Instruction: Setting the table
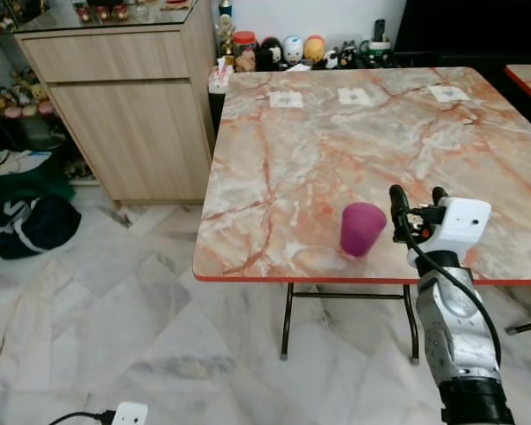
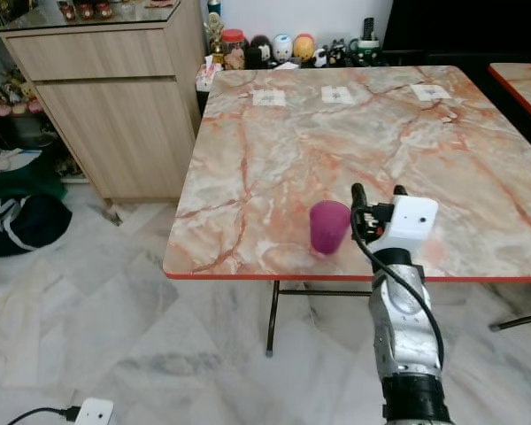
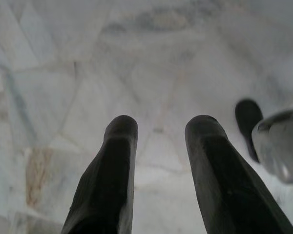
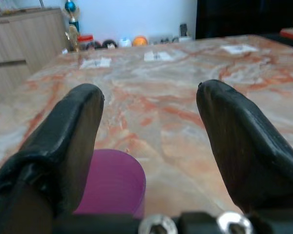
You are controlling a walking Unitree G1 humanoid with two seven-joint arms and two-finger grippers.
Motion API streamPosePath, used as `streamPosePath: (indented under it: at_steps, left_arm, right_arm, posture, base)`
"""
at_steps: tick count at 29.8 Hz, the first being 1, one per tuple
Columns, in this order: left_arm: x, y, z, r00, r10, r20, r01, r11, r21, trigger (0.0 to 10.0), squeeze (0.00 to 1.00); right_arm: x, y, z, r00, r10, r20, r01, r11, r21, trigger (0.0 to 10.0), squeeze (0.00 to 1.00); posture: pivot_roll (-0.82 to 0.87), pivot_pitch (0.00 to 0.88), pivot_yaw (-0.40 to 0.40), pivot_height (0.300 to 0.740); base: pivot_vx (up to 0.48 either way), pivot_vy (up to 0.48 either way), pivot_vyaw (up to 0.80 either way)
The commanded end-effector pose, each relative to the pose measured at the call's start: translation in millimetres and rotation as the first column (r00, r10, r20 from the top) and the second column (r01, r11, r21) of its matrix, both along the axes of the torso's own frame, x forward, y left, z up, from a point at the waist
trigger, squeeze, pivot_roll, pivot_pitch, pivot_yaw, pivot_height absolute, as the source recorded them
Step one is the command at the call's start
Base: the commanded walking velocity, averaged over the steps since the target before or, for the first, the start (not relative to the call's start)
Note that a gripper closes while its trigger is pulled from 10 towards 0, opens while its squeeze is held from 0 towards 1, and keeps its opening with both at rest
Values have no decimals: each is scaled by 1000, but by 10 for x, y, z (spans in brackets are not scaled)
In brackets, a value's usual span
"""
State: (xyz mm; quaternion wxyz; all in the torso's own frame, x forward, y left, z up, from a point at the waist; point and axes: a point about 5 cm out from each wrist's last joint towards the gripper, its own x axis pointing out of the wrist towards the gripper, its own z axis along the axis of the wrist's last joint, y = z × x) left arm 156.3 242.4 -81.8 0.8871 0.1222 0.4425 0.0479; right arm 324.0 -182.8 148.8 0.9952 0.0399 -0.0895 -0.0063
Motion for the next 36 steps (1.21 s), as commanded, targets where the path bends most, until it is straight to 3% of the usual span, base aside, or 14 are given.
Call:
streamPosePath:
  at_steps: [1, 14, 22, 25, 28, 36]
  left_arm:
    - [-57, 1, -23, 1000, -6, -16, 6, 1000, 2, 10000, 0]
    - [-55, -6, -24, 1000, -4, -15, 4, 1000, 0, 10000, 0]
    - [-74, -2, -31, 1000, -4, -22, 4, 1000, 0, 10000, 0]
    - [-82, -3, -35, 1000, -8, -27, 8, 1000, -1, 10000, 0]
    - [-82, -5, -36, 1000, -9, -27, 9, 1000, -2, 10000, 0]
    - [-83, -10, -37, 1000, -7, -27, 7, 1000, -4, 10000, 0]
  right_arm:
    - [-16, -51, 40, 1000, -9, 17, 9, 1000, -8, 10000, 0]
    - [-9, -16, 78, 1000, 4, 24, -4, 1000, -9, 10000, 0]
    - [-154, 81, 278, 995, -72, 62, 66, 994, 91, 10000, 0]
    - [-215, 194, 228, 999, -47, -16, 49, 986, 158, 10000, 0]
    - [-221, 209, 199, 998, -48, -52, 54, 990, 132, 10000, 0]
    - [-185, 34, 17, 954, -119, -277, 166, 974, 153, 10000, 0]
  posture:
    - [-54, 77, 42, 740]
    - [-52, 77, 39, 740]
    - [-55, 81, 38, 740]
    - [-62, 81, 40, 740]
    - [-62, 81, 39, 740]
    - [-57, 81, 34, 740]
  base:
    - [0, 0, 0]
    - [0, 0, 0]
    - [0, 0, 0]
    - [0, 0, 0]
    - [0, 0, 0]
    - [0, 0, 0]
